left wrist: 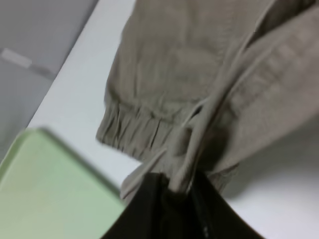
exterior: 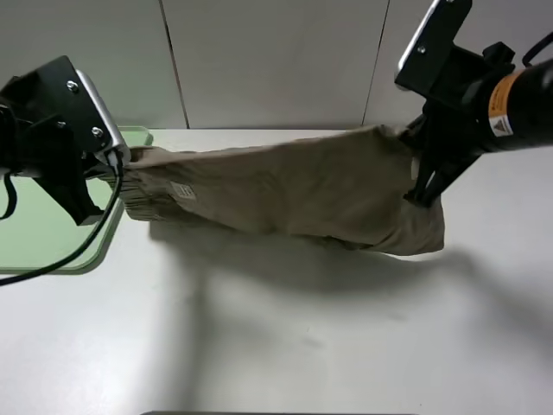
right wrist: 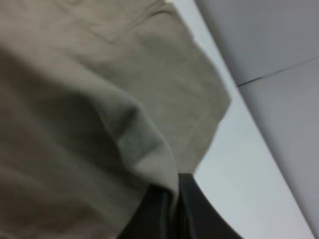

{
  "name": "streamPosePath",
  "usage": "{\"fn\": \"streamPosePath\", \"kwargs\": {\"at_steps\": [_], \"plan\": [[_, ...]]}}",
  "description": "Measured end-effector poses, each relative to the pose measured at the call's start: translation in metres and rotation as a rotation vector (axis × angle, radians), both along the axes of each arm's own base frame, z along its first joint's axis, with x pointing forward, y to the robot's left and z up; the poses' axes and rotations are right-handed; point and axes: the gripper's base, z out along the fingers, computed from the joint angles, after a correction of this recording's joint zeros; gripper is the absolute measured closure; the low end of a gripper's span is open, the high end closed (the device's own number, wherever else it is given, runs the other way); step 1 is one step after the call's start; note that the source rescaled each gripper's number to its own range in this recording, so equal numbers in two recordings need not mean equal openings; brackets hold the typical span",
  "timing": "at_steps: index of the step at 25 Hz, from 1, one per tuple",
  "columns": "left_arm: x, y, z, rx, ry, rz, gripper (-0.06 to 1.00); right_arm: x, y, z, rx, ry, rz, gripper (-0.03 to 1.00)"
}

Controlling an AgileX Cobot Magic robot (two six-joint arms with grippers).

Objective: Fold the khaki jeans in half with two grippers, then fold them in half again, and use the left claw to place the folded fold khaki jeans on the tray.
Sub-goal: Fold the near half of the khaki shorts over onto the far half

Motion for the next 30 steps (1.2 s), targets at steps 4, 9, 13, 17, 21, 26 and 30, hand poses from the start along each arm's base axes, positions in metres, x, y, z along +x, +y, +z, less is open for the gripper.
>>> {"fn": "streamPosePath", "kwargs": {"at_steps": [4,9,13,17,21,26,30], "plan": [[0.006,0.014,0.002,-0.027,-0.02,0.089,0.8,0.028,0.018,0.001,0.007,-0.018,0.025,0.97],[0.01,0.016,-0.001,-0.02,-0.03,0.097,0.8,0.059,0.038,-0.01,-0.005,-0.006,0.046,0.97],[0.021,0.015,-0.02,0.023,0.014,0.089,0.8,0.078,0.05,-0.023,-0.033,0.008,0.058,0.97],[0.036,0.014,-0.042,0.048,0.013,0.102,0.8,0.093,0.049,-0.032,-0.068,0.008,0.063,0.97],[0.051,0.015,-0.05,0.054,-0.087,0.131,0.8,0.108,0.025,-0.034,-0.028,0.006,-0.02,0.97],[0.068,0.013,-0.061,0.093,-0.208,0.129,0.8,0.123,-0.001,-0.029,0.094,-0.028,-0.105,0.97],[0.077,0.012,-0.078,0.143,-0.218,0.105,0.8,0.128,-0.004,-0.027,0.142,-0.063,-0.082,0.97]]}}
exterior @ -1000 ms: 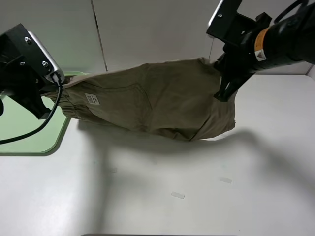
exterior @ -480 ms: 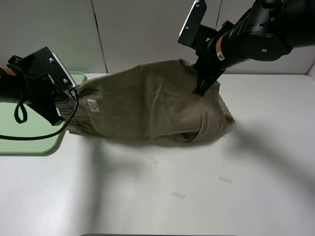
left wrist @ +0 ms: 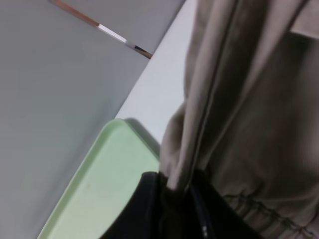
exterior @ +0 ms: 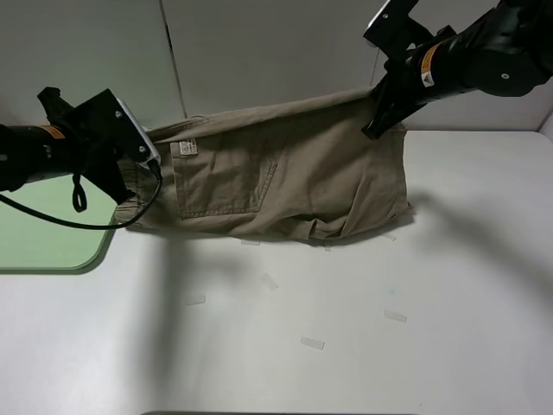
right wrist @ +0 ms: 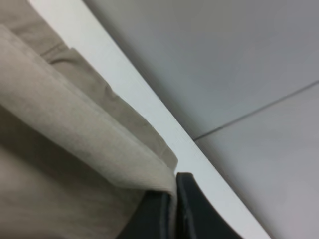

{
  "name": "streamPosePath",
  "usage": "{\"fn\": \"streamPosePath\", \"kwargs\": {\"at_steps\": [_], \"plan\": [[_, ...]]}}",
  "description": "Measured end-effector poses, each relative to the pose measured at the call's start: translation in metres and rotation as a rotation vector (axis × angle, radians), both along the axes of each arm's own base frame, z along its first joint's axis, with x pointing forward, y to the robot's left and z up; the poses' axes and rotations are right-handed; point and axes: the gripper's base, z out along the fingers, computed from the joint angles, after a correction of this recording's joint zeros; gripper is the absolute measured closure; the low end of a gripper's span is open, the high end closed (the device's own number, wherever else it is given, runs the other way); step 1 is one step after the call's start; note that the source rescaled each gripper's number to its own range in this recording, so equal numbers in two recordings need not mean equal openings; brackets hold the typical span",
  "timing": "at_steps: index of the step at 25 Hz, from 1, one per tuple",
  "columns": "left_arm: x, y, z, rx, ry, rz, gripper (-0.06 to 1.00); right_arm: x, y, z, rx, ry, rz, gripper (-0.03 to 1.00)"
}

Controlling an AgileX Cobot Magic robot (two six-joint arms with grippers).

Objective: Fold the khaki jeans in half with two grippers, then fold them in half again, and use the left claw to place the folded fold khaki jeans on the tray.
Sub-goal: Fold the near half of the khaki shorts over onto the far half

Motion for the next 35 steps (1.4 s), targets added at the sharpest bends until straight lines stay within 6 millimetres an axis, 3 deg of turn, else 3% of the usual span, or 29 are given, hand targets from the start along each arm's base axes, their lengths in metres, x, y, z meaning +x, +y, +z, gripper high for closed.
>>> {"fn": "streamPosePath", "kwargs": {"at_steps": [4,10,24,28,30,33,35], "plan": [[0.006,0.002,-0.011,0.01,-0.038,0.032,0.8,0.002,0.003,0.001,0.013,-0.033,0.045,0.97],[0.014,0.006,-0.002,-0.001,-0.203,0.096,0.8,0.009,0.002,-0.019,0.002,-0.003,0.06,0.97],[0.014,0.003,-0.001,0.009,-0.222,0.066,0.8,0.016,0.0,-0.042,-0.013,0.053,0.051,0.96],[0.018,0.003,0.003,-0.028,-0.234,0.093,0.73,0.017,-0.003,-0.041,-0.017,0.039,0.062,0.81],[0.024,0.004,0.009,-0.048,-0.262,0.116,0.63,0.019,-0.009,-0.041,-0.019,0.037,0.05,0.65],[0.034,0.007,0.021,-0.075,-0.321,0.156,0.4,0.022,-0.018,-0.04,-0.012,0.029,0.032,0.37],[0.04,0.007,0.027,-0.091,-0.344,0.173,0.3,0.024,-0.021,-0.039,0.008,0.012,0.034,0.24]]}}
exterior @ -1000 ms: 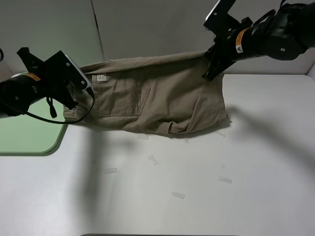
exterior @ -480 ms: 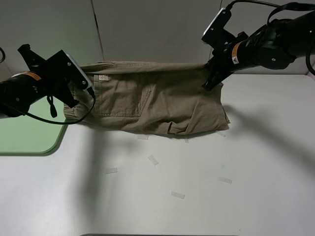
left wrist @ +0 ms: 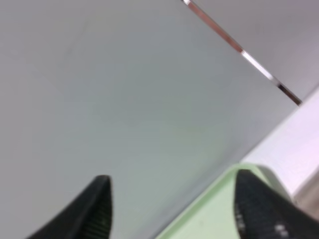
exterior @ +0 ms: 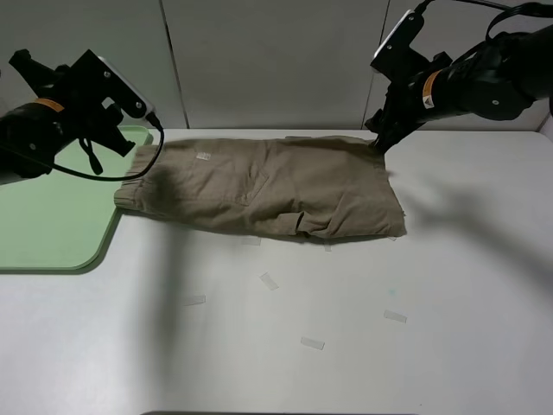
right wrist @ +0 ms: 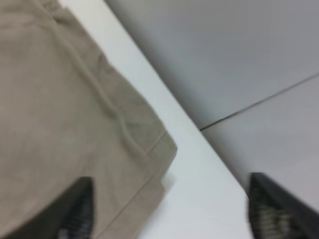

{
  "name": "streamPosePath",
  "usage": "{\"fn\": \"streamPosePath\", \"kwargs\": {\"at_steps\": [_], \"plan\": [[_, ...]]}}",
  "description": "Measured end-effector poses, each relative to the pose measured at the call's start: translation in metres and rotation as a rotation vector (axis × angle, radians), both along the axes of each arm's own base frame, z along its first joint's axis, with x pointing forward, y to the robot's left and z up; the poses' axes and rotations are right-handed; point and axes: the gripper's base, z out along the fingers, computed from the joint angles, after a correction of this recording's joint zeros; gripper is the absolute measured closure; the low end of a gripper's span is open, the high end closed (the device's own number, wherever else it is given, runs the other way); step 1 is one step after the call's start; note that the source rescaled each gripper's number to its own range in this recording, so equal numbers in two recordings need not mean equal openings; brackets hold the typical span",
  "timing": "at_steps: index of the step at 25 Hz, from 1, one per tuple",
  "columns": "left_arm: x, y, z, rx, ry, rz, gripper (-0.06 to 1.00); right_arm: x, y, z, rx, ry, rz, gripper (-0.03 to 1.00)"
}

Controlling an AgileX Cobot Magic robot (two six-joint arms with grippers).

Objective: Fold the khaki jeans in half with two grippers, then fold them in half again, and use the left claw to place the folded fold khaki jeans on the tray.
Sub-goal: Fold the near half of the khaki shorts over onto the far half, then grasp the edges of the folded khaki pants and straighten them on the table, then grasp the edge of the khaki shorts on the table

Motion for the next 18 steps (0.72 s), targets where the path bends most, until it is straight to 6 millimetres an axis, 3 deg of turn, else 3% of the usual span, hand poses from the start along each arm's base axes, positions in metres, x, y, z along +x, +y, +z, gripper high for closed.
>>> {"fn": "streamPosePath", "kwargs": {"at_steps": [4,13,18], "plan": [[0.003,0.002,0.004,-0.024,-0.015,0.032,0.23,0.001,-0.001,0.002,0.016,-0.015,0.007,0.15],[0.003,0.005,0.003,-0.077,-0.011,0.073,0.21,0.0,-0.003,0.002,0.022,0.003,-0.03,0.13],[-0.003,0.013,0.011,-0.237,0.014,0.193,0.21,-0.005,-0.01,0.019,0.031,0.012,-0.108,0.13]]}}
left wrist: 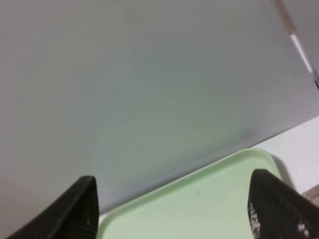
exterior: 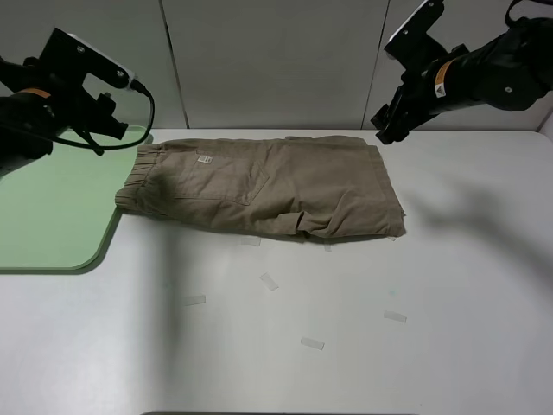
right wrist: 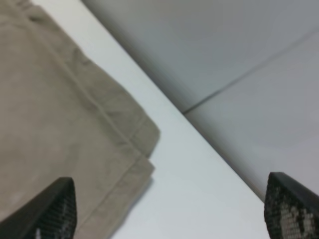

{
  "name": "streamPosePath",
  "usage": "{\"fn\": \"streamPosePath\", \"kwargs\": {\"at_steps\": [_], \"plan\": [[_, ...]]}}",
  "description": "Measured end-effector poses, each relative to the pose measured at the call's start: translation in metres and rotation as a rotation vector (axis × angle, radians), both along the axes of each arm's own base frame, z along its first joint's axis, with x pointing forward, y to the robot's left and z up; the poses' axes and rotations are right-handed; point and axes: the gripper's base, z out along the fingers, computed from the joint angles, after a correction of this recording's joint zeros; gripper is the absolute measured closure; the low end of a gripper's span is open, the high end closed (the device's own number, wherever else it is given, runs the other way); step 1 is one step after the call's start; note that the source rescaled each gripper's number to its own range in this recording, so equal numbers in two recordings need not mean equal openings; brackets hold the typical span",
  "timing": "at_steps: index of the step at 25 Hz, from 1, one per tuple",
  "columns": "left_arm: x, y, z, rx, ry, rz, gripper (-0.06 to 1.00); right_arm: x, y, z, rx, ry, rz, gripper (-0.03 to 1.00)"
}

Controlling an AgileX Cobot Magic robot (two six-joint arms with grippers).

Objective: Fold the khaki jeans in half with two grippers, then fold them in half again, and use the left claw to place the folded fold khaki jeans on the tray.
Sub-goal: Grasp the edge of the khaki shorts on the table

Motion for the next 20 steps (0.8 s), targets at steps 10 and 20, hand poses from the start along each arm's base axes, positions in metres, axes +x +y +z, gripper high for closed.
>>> {"fn": "streamPosePath", "kwargs": {"at_steps": [10,20], "plan": [[-0.028,-0.005,0.052,-0.163,0.043,-0.085,0.21,-0.021,-0.01,0.058,0.096,-0.071,-0.115,0.13],[-0.062,-0.015,0.082,-0.347,0.167,-0.217,0.21,-0.049,-0.022,0.086,0.181,0.009,-0.275,0.13]]}}
